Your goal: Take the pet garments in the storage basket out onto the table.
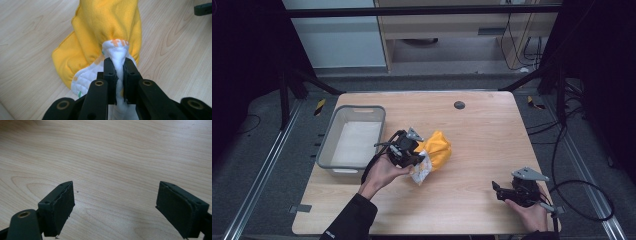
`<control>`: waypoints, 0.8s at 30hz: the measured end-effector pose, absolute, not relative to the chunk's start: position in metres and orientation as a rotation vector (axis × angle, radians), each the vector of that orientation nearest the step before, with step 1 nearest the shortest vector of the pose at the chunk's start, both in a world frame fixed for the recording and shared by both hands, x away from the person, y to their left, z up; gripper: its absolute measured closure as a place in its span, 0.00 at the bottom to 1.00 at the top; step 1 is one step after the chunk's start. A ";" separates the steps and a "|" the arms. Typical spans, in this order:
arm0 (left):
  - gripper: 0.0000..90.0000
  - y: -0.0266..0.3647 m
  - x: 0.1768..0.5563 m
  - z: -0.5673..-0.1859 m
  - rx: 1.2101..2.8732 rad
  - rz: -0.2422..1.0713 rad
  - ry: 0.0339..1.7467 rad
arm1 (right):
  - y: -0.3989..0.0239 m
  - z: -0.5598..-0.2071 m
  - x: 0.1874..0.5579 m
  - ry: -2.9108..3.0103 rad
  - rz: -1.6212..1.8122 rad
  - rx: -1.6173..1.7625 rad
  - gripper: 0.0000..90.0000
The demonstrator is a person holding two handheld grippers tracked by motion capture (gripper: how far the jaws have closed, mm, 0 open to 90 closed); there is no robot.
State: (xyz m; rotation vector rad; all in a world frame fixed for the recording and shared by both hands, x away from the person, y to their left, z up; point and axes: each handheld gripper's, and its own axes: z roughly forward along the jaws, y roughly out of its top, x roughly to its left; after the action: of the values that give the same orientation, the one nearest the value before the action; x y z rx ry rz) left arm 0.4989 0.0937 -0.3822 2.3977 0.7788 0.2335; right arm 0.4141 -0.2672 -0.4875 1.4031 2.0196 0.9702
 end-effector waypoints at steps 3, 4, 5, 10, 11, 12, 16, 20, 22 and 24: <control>0.92 0.092 0.500 -0.388 2.406 0.227 0.781 | -0.268 -0.488 0.414 2.018 0.968 1.401 0.16; 0.92 0.091 0.500 -0.391 2.410 0.221 0.782 | -0.268 -0.488 0.414 2.019 0.967 1.402 0.16; 0.92 0.090 0.500 -0.393 2.413 0.220 0.782 | -0.268 -0.488 0.414 2.018 0.968 1.402 0.16; 0.92 0.085 0.500 -0.403 2.418 0.214 0.778 | -0.267 -0.487 0.414 2.019 0.968 1.405 0.16; 0.92 0.083 0.500 -0.405 2.418 0.212 0.777 | -0.267 -0.487 0.414 2.020 0.967 1.403 0.16; 0.91 0.082 0.501 -0.407 2.419 0.207 0.777 | -0.267 -0.487 0.414 2.020 0.972 1.411 0.16; 0.91 0.078 0.501 -0.415 2.436 0.200 0.757 | -0.268 -0.488 0.414 2.022 0.965 1.399 0.16; 0.86 0.074 0.500 -0.423 2.462 0.198 0.736 | -0.268 -0.488 0.414 2.022 0.965 1.400 0.16; 0.85 0.073 0.500 -0.426 2.468 0.181 0.730 | -0.268 -0.488 0.414 2.022 0.966 1.401 0.16; 0.81 0.073 0.500 -0.427 2.463 0.180 0.734 | -0.268 -0.488 0.414 2.022 0.964 1.401 0.16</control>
State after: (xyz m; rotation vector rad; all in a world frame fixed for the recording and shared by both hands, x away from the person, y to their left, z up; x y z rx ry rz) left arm 0.4996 0.0733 -0.4274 2.4632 0.7344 0.1800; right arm 0.4139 -0.2678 -0.4884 1.4007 2.0224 0.9641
